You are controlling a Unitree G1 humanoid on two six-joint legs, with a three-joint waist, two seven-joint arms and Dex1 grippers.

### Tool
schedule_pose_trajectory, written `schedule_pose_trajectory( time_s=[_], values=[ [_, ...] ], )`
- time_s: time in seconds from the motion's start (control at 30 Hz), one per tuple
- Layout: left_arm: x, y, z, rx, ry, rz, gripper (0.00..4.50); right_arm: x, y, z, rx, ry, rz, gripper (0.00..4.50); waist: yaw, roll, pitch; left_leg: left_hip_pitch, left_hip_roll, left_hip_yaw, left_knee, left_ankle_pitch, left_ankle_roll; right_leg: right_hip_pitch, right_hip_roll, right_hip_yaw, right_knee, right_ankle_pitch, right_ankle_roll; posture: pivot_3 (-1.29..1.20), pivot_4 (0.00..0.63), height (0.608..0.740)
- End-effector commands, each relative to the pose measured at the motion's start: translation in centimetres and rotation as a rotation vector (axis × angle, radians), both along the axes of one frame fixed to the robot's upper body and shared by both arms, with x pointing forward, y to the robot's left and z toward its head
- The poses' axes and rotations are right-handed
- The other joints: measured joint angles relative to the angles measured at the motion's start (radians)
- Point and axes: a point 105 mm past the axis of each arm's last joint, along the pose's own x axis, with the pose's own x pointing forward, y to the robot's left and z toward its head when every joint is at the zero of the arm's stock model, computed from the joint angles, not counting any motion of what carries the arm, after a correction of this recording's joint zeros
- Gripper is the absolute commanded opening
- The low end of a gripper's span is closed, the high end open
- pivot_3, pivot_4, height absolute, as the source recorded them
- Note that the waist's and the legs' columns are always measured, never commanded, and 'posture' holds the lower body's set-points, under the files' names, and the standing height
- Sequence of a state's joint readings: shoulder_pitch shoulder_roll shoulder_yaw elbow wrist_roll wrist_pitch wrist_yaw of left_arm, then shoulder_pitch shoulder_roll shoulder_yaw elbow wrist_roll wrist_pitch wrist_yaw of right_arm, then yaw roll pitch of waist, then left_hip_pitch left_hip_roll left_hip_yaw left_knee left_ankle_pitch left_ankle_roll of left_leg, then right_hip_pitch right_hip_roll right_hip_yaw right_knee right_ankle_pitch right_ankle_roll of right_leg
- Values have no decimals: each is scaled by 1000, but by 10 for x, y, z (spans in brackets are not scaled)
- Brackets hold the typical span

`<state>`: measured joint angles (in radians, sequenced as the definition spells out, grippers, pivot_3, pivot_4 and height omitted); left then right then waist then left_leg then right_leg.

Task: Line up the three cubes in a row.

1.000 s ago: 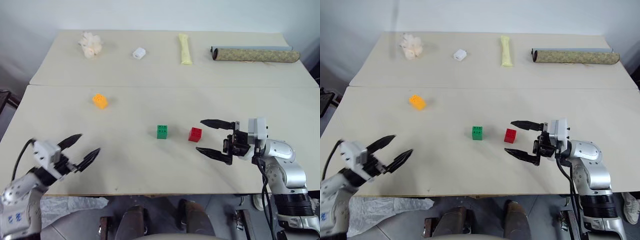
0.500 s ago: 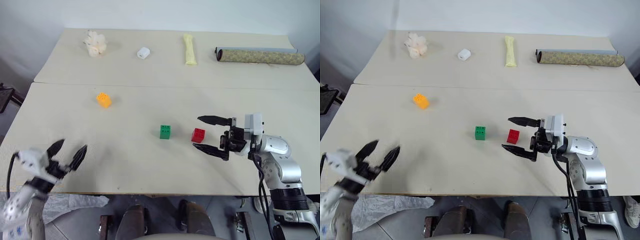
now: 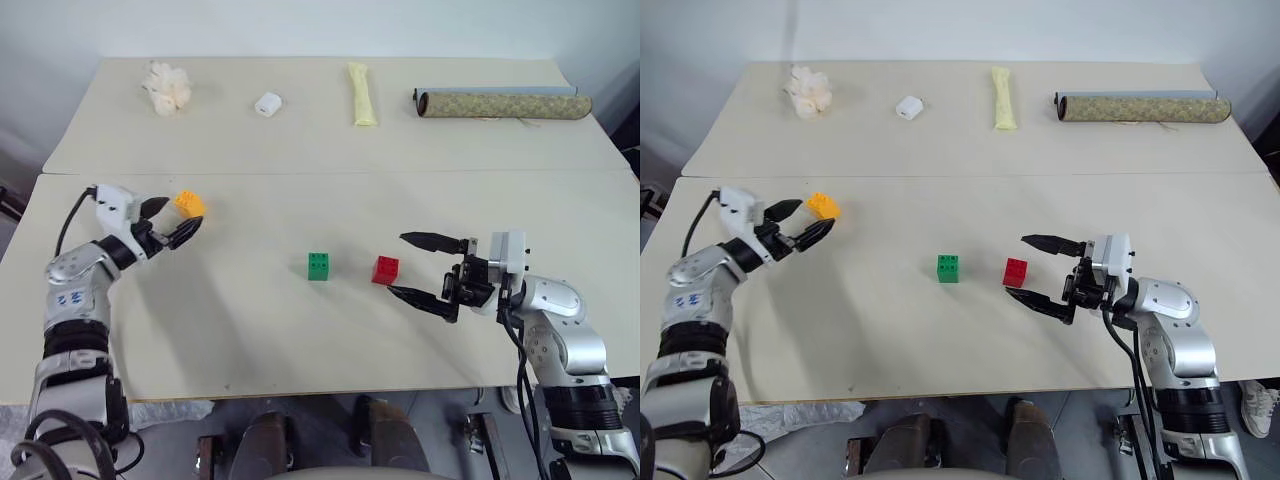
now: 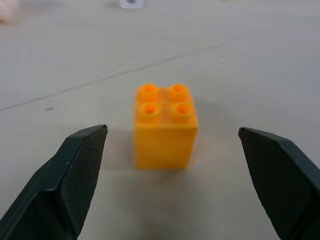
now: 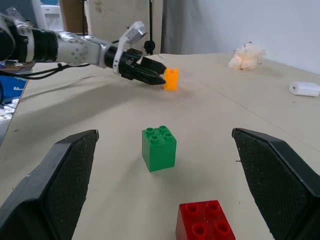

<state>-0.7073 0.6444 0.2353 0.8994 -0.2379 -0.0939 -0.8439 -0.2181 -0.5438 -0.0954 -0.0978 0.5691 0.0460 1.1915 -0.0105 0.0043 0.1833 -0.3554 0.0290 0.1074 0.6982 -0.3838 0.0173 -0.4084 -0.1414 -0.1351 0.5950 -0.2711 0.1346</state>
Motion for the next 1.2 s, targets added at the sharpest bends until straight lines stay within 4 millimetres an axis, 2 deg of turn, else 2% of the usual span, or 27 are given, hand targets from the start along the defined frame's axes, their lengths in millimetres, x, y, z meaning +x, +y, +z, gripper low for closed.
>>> schedule_pose_trajectory(
  time_s=[0.03,0.17,0.2,0.23,0.27,0.3,0.4,0.43,0.53,0.73,0.83,1.2],
  values=[
    [8,3,8,23,-38,31,4478,-5,0,11,2,-55,-8,4500,-2,0,0,0,0,0,0,0,0,0,0,0,0,0,0,0,150,740],
    [8,-5,2,19,-35,-8,3545,-5,0,10,7,-55,-25,4500,-3,0,0,0,0,0,1,0,0,0,0,0,1,0,0,0,150,740],
    [5,-7,-2,26,-21,-31,3456,-5,1,10,8,-56,-28,4500,-4,0,0,0,0,0,1,0,0,0,0,0,1,0,0,0,150,740],
    [2,-10,-5,32,-10,-67,3102,-5,1,10,8,-57,-31,4500,-4,0,0,0,0,0,1,0,0,0,0,0,1,0,0,0,150,740],
    [-1,-12,-6,46,-8,-103,3003,-4,1,10,8,-57,-33,4500,-6,0,0,0,0,0,1,0,0,0,0,0,1,0,0,0,150,740],
    [-3,-14,-7,57,-7,-128,2686,-4,1,10,9,-58,-34,4500,-6,0,0,0,0,0,1,0,0,0,0,0,1,0,0,0,150,740],
    [-9,-28,-2,88,-42,-241,1763,-4,0,10,8,-59,-37,4500,-6,0,0,0,0,0,1,0,0,0,0,0,1,0,0,0,150,740],
    [-16,-40,5,91,-75,-344,1518,-4,0,10,6,-58,-39,4500,-5,0,0,0,0,0,1,0,0,0,0,0,2,0,0,0,150,740],
    [-33,-62,13,154,-103,-556,1518,-7,-4,8,-2,-51,-48,4500,-1,-1,0,0,0,0,2,0,0,0,-1,0,2,0,0,0,150,740],
    [-62,-81,12,269,-86,-833,1518,-11,-14,6,-24,-31,-68,4500,0,-1,0,0,0,1,2,0,0,-1,0,1,2,0,0,0,150,740],
    [-71,-88,5,321,-44,-953,1518,-13,-15,6,-31,-27,-68,4500,3,-1,0,0,1,1,2,0,0,-1,0,1,2,0,0,0,150,740],
    [-49,-99,-19,369,20,-949,1518,-18,-19,5,-41,-17,-84,4500,11,-1,0,0,0,1,3,0,0,-1,-1,1,3,0,0,0,150,740]
  ],
)
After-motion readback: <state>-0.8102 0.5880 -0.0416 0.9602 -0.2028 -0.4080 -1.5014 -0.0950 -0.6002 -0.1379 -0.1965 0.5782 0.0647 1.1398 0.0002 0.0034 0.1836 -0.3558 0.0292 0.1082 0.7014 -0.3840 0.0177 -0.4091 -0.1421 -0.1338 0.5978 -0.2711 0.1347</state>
